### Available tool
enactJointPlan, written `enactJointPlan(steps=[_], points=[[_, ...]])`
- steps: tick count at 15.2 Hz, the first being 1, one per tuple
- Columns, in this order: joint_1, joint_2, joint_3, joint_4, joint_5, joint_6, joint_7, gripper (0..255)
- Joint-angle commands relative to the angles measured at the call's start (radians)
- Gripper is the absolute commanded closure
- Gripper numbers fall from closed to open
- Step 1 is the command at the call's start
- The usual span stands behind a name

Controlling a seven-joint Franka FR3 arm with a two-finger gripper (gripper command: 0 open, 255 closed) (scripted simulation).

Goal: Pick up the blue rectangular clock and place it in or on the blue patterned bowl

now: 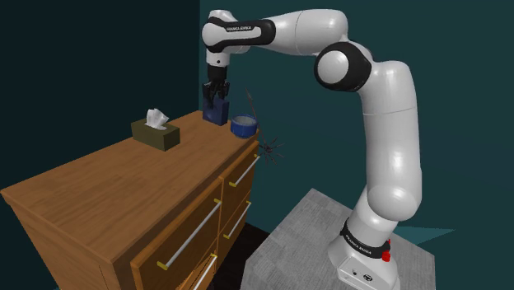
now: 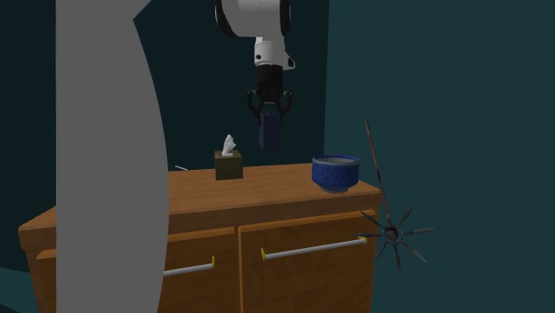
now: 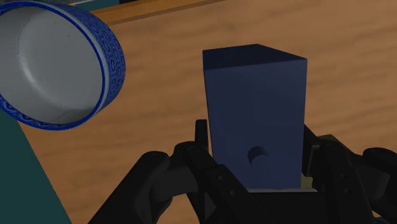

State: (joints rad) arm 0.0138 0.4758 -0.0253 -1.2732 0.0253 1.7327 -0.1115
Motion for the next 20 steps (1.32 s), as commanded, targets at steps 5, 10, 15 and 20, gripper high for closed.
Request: enactJointPlan(steps=[5, 10, 15, 20], points=[[0.001, 0.007, 0.0, 0.092, 0.0, -0.085, 0.003, 255], [-0.046, 0.016, -0.015, 0.137, 0.006, -0.122, -0.056, 255], [-0.125, 0.051, -0.038, 0.211, 0.017, -0.163, -0.154, 255], [-0.21, 0.129, -0.058, 0.358, 0.031, -0.233, -0.249, 255]])
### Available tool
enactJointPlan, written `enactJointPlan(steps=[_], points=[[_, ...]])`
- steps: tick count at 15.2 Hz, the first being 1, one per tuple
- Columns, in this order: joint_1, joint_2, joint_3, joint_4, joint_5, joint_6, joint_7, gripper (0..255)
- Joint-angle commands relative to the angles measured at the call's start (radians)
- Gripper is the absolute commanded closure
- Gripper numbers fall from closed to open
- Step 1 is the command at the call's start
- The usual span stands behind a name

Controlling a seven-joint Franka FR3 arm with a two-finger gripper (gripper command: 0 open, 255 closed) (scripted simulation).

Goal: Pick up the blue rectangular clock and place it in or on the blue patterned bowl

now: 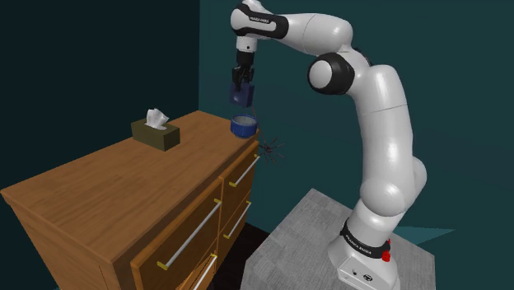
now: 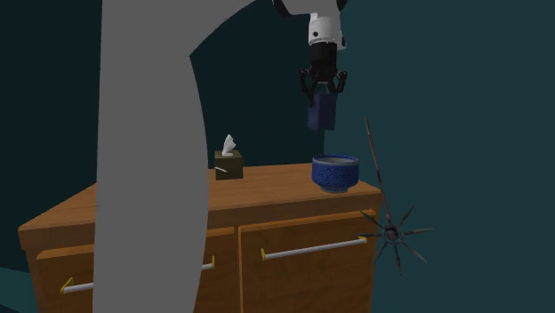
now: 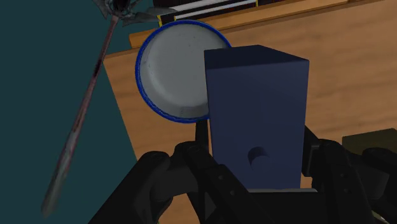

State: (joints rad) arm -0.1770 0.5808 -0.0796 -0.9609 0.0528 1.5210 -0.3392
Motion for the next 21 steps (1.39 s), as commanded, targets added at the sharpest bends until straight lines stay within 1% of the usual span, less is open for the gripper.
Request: enactJointPlan(steps=[1, 3, 6, 10, 20, 21], points=[[-0.038, 0.048, -0.007, 0.09, 0.007, -0.042, -0.04, 255], [-0.067, 0.096, -0.011, 0.177, 0.012, -0.081, -0.067, 255], [-0.062, 0.058, -0.012, 0.071, 0.01, -0.013, -0.069, 255], [-0.057, 0.028, -0.012, -0.035, 0.008, 0.062, -0.07, 255], [-0.049, -0.001, -0.013, -0.227, 0.007, 0.225, -0.074, 255], [-0.049, -0.001, -0.013, -0.228, 0.007, 0.225, -0.074, 255]])
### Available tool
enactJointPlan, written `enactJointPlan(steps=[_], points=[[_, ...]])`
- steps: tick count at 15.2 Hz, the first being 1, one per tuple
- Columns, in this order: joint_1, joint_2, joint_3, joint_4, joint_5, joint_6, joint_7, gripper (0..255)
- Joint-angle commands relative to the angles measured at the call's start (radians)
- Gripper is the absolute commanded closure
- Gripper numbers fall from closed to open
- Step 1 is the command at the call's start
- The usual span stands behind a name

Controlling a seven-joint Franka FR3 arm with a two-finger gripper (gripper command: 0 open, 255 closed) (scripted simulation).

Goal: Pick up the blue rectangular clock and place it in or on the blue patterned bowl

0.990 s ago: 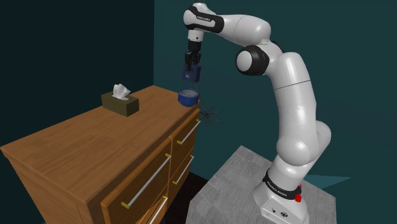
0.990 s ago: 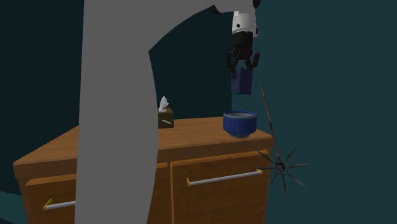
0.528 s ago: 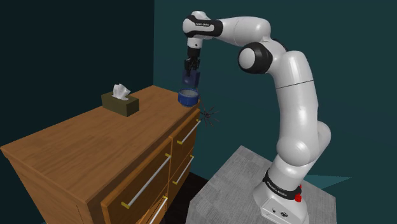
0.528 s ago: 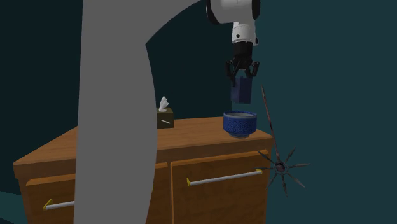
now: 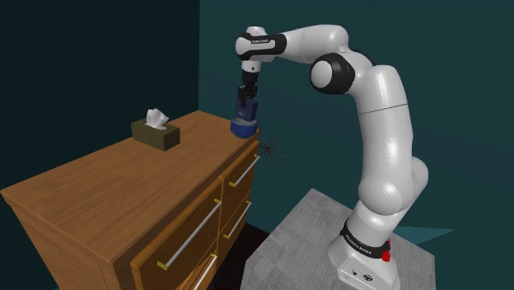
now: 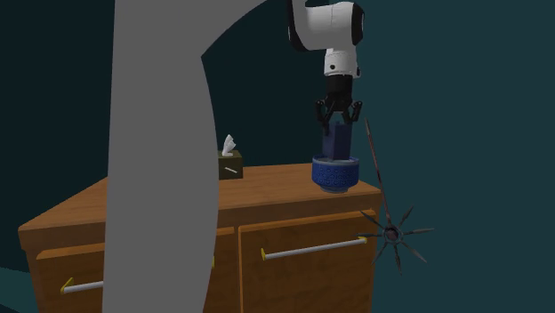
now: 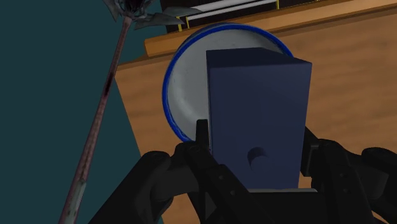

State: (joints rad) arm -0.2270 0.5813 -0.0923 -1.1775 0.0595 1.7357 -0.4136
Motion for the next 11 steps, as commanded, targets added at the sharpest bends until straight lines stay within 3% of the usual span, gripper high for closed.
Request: enactJointPlan(steps=[1, 7, 8, 11], points=[[0.001, -0.001, 0.0, -0.011, 0.0, 0.011, 0.0, 255], [0.001, -0.001, 0.0, -0.01, 0.0, 0.01, 0.0, 255], [0.001, -0.001, 0.0, -0.01, 0.0, 0.01, 0.0, 0], [0.001, -0.001, 0.0, -0.01, 0.0, 0.01, 0.0, 0]])
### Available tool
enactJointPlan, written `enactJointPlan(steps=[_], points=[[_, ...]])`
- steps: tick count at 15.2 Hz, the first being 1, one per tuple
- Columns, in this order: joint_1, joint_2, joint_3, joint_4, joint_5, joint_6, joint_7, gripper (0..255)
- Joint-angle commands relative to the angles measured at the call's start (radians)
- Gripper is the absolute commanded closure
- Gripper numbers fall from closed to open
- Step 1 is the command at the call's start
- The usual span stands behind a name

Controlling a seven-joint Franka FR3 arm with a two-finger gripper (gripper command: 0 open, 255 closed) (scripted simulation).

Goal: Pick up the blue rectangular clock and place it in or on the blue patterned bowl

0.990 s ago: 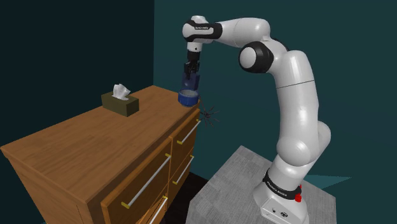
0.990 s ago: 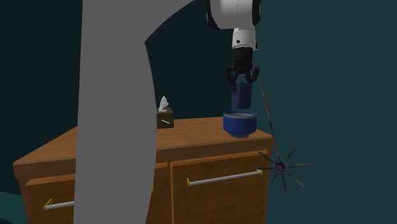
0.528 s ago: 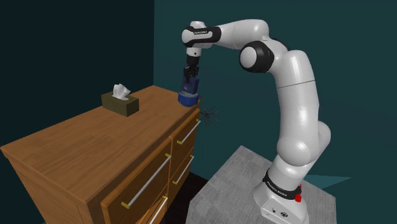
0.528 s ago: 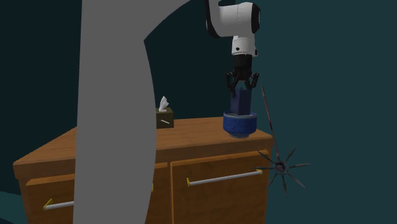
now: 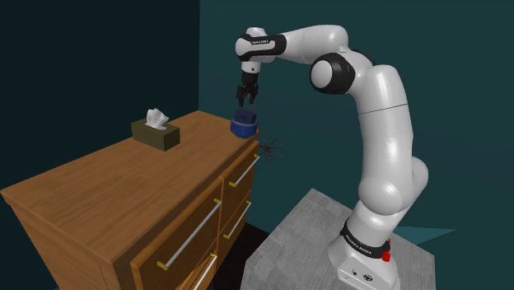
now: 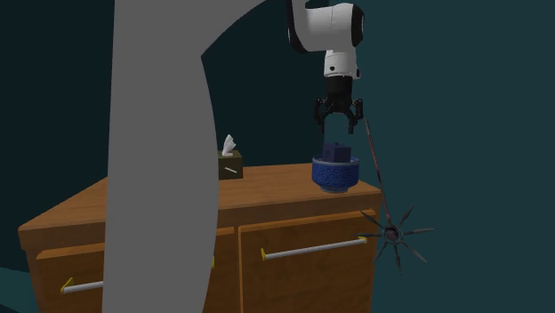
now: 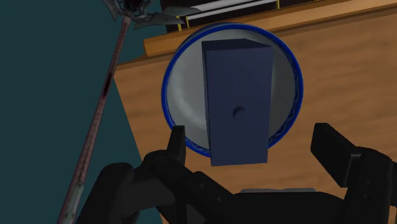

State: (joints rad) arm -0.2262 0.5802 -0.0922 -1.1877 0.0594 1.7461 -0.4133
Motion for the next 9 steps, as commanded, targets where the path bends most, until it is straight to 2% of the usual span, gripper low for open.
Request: enactJointPlan(steps=[1, 2, 6, 9], points=[[0.0, 0.0, 0.0, 0.0, 0.0, 0.0, 0.0, 0], [0.0, 0.0, 0.0, 0.0, 0.0, 0.0, 0.0, 0], [-0.007, 0.028, 0.0, 0.173, 0.001, -0.145, 0.003, 0], [-0.007, 0.027, 0.0, 0.173, 0.001, -0.145, 0.003, 0]])
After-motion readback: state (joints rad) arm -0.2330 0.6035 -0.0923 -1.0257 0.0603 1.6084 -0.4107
